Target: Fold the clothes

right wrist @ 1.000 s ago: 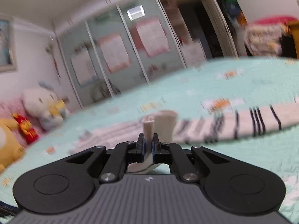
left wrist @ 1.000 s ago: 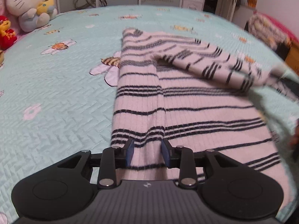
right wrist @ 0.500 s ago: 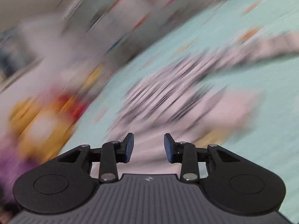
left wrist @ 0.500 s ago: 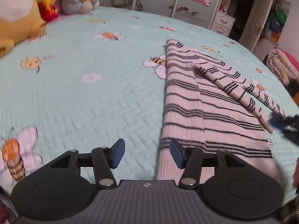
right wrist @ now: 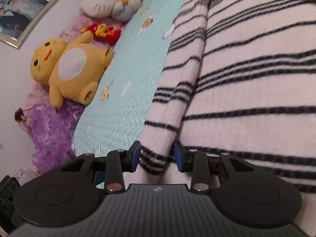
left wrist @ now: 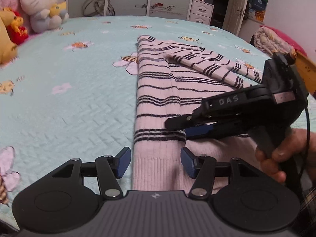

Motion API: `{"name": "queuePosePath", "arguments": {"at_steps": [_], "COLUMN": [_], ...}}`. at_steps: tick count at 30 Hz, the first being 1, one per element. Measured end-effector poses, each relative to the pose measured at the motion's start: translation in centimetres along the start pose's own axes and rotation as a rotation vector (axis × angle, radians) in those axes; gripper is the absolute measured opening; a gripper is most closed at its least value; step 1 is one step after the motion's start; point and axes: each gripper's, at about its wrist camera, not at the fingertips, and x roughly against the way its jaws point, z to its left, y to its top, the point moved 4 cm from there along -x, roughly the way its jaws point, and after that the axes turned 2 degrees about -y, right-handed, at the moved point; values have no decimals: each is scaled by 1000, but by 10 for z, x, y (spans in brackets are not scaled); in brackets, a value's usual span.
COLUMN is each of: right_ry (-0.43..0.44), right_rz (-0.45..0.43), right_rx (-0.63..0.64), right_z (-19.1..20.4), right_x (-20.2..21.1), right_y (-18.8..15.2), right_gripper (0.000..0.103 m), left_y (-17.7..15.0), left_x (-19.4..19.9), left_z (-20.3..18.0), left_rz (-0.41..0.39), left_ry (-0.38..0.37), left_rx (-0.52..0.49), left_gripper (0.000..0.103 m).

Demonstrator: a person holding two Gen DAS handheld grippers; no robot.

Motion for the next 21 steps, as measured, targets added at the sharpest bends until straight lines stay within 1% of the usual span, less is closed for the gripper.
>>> {"name": "queuePosePath", "arguments": {"at_steps": [1,2,3,5,8,10,15,17,20,21], "right_ry": [2,4,7,11,-8,-14,-1,11,29,35], "right_rz": [10,18,17,14,-13,11,50,40,25,20], "right_rx": [9,22,28,39,87,84,12,1,-17,-23], "right_z": [2,4,5,8,10,6,-9,-12,-15,-16], "right_x": [-2,-2,0,5,16,12,3,9,18,22], "right_y": [-2,-3,0,5,19,19,10,10,8,8], "right_gripper": [34,21,6,6,6,7,12,13,13,14], "left_y": [0,0,0,2,4,3,3,5,8,11], "left_x": [-1,-2,-1,2,5,3,-1,-4,-11,-11], "left_z": [2,5,10,19,32,35,29,25,15,11], "left_rz": [2,4,0,-8,-13,-5,12,16,26,12], "left_ry": [-6,-13,-26,-52,-62,-48,-41,-45,-30,-41], "left_rx": [14,28,53,102,154,163,140,122,79,60], "left_gripper": [59,59,59,59,59,59,59,59,59,59]}}
